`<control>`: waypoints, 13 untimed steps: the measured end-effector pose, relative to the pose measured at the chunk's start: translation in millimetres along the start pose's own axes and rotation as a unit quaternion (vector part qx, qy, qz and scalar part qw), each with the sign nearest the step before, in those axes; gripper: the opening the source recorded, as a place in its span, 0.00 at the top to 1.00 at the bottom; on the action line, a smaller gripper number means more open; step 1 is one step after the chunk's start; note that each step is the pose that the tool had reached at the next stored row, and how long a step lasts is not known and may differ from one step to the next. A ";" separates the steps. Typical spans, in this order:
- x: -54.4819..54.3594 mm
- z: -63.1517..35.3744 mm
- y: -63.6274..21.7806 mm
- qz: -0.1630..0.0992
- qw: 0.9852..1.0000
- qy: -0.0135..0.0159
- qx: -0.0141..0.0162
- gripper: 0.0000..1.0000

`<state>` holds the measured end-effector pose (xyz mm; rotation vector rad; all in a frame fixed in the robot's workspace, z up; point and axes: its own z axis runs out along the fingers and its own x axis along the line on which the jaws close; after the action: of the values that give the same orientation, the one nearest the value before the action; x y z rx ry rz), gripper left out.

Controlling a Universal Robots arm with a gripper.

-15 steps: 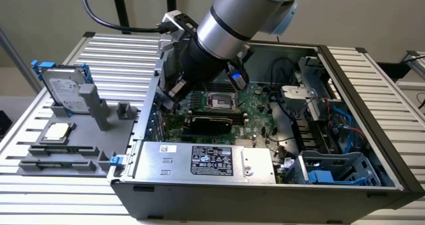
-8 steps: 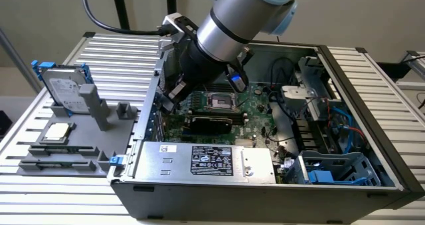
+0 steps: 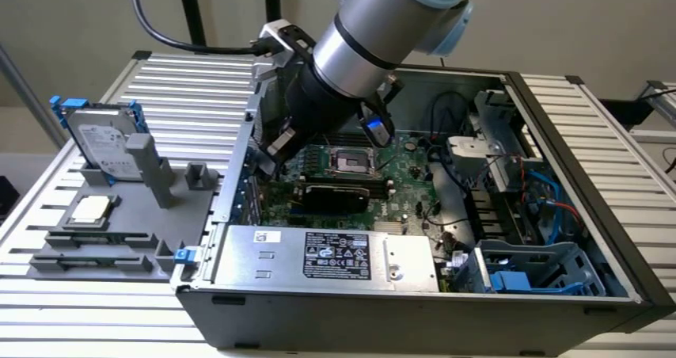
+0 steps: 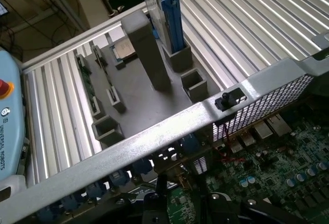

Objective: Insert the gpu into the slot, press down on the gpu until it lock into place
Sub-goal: 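Press down on the gpu until it lock into place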

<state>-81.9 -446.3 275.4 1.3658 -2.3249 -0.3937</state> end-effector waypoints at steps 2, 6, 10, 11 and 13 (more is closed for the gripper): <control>-0.4 -0.2 0.3 0.003 1.000 -0.001 -0.001 0.67; -0.9 -0.1 0.3 0.006 1.000 -0.003 -0.002 0.67; -1.4 -0.9 -0.6 0.007 1.000 -0.003 -0.003 0.67; -1.5 -0.9 -0.5 0.008 1.000 -0.003 -0.003 0.67; -1.5 -1.0 -0.5 0.009 1.000 -0.004 -0.003 0.67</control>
<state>-80.3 -445.3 275.8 1.3410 -2.3380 -0.4015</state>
